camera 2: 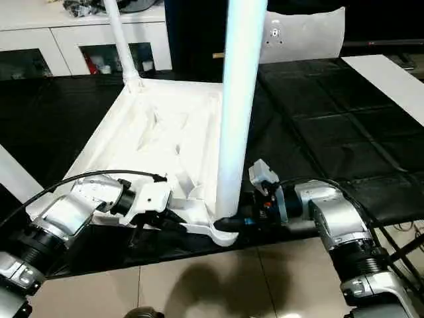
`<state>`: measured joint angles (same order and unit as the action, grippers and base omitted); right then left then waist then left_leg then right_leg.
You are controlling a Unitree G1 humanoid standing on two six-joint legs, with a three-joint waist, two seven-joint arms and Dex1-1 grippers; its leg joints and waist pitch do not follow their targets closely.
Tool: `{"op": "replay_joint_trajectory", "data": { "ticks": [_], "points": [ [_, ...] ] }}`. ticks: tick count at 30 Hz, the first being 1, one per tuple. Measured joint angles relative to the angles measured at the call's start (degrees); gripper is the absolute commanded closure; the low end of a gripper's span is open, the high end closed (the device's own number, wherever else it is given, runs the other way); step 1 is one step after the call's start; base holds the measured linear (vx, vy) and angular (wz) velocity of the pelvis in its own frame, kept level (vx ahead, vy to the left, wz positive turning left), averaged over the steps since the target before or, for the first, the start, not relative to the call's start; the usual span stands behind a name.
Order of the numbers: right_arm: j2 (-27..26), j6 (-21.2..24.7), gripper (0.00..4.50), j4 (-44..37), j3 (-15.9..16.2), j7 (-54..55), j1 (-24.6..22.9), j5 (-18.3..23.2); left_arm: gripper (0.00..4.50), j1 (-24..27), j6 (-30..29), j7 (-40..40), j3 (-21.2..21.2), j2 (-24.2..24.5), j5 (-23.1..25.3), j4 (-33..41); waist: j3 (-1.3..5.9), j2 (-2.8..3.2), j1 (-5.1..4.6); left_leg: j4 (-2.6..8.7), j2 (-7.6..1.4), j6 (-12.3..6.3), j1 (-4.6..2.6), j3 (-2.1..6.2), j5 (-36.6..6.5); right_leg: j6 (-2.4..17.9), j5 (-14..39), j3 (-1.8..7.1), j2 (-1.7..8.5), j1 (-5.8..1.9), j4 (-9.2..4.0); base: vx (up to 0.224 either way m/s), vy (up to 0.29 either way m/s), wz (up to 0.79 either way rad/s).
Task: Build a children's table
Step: Rotate leg to tighten
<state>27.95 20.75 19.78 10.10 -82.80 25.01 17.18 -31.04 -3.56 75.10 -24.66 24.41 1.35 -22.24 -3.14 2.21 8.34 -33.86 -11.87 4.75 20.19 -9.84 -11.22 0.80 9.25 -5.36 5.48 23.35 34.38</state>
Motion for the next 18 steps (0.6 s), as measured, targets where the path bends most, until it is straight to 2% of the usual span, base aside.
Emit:
{"op": "replay_joint_trajectory", "data": {
  "ticks": [3, 4, 5, 8, 10, 13, 15, 17, 18],
  "points": [
    [-1.94, 1.76, 2.27, -0.60, -2.24, 6.89, -0.30, -0.13, 4.50, -0.06, -3.92, -3.88, 1.60, -1.26, 0.66, -0.06, -0.01, 0.00, -0.56, 0.04, -0.02, 0.27, -0.06, 0.04, 0.17, -0.27, 0.14, 0.01, -0.04, -0.02, 0.04, 0.000, 0.000, 0.00],
    [-3.37, 2.63, 2.27, -0.70, -3.48, 10.53, -0.33, -0.78, 4.50, -0.05, -5.74, -5.85, 2.37, -1.93, 0.87, -0.23, -0.02, 0.00, -1.10, 0.06, -0.03, 0.31, -0.11, 0.06, 0.20, -0.28, 0.14, 0.02, -0.06, -0.02, 0.04, 0.000, 0.000, 0.00],
    [-5.70, 3.58, 2.27, -0.74, -4.87, 15.89, -0.33, -1.56, 4.50, -0.30, -7.70, -8.72, 3.33, -3.10, 1.44, -0.84, -0.04, -0.04, -2.10, 0.05, -0.03, 0.43, -0.13, 0.11, 0.28, -0.29, 0.14, 0.02, -0.10, -0.01, 0.04, 0.000, 0.000, 0.00],
    [-6.29, 4.35, 2.27, -0.74, -6.08, 20.14, -0.31, -1.89, 4.50, -0.59, -9.23, -10.66, 3.33, -4.82, 1.79, -1.03, -0.09, -0.11, -3.67, 0.08, -0.02, 0.49, -0.11, 0.17, 0.32, -0.31, 0.13, -0.02, -0.12, 0.02, -0.19, 0.000, 0.000, 0.00],
    [-6.29, 4.64, 2.27, -0.74, -6.40, 20.63, -0.30, -1.94, 4.50, -0.59, -9.38, -10.91, 3.33, -5.10, 1.67, -1.03, -0.11, -0.14, -4.01, 0.14, -0.04, 0.48, -0.09, 0.17, 0.32, -0.31, 0.12, -0.04, -0.15, 0.02, -0.29, 0.000, 0.000, 0.00],
    [-7.29, 4.81, 2.28, -0.98, -6.81, 23.16, -0.24, -2.36, 4.50, -0.60, -10.37, -12.82, 3.93, -5.67, 1.53, -1.25, -0.10, -0.14, -3.95, 0.28, -0.04, 0.48, -0.10, 0.14, 0.32, -0.28, 0.09, -0.03, -0.16, 0.01, -0.27, 0.000, 0.000, 0.00],
    [-15.79, 3.33, 2.28, 1.23, -11.26, 39.85, 1.52, -5.97, 4.50, -1.92, -14.11, -24.00, 7.60, -11.94, 3.35, -5.01, -0.11, -0.04, -4.65, 0.25, -0.03, 0.55, -0.11, 0.09, 0.36, -0.20, 0.01, -0.02, -0.18, 0.04, -0.24, 0.000, 0.000, 0.00],
    [-19.65, 0.91, 2.28, 3.23, -12.93, 50.50, 2.97, -7.65, 4.50, -3.50, -16.58, -30.69, 8.24, -15.58, 4.09, -6.34, -0.10, 0.06, -5.28, 0.35, 0.02, 0.55, -0.04, 0.13, 0.35, -0.21, 0.01, -0.01, -0.13, 0.13, -0.43, 0.000, 0.000, 0.00],
    [-19.94, 0.21, 1.97, 3.44, -13.38, 52.04, 2.97, -7.67, 4.50, -3.42, -16.84, -31.84, 8.26, -16.62, 3.96, -6.24, -0.11, 0.04, -5.35, 0.35, 0.02, 0.47, -0.02, 0.13, 0.28, -0.22, 0.01, -0.01, -0.12, 0.11, -0.46, 0.000, 0.000, 0.00]
  ]
}}
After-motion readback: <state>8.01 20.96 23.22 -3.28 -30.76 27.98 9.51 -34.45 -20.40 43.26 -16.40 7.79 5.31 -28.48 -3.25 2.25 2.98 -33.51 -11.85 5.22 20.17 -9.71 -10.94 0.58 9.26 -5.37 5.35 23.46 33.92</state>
